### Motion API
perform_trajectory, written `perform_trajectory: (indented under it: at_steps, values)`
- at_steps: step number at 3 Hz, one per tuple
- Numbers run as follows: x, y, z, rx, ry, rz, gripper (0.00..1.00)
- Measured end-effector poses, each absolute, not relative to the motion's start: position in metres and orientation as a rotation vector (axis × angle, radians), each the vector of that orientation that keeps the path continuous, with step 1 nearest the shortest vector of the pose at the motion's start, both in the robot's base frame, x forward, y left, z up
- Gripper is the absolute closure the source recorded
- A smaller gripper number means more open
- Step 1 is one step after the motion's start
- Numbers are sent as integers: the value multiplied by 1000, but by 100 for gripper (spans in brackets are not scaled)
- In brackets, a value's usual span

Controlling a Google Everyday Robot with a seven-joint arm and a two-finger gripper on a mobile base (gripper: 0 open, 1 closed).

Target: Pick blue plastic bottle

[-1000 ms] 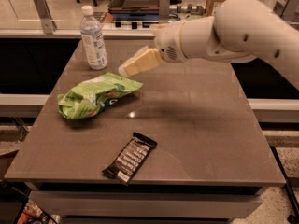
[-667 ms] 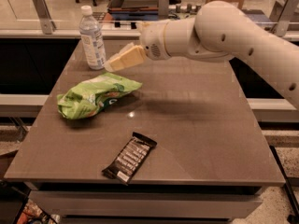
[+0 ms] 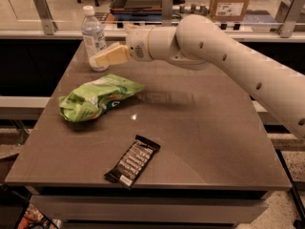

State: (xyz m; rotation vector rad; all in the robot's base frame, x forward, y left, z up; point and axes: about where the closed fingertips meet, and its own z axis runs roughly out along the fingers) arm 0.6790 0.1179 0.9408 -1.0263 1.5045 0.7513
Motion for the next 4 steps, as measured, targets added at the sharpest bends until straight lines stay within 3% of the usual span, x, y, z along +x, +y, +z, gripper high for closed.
perform_trajectory:
  at_steps: [3, 4]
  values:
    - [752, 169, 944, -994, 1461, 750, 0]
    - [770, 184, 941, -1010, 1468, 758, 19]
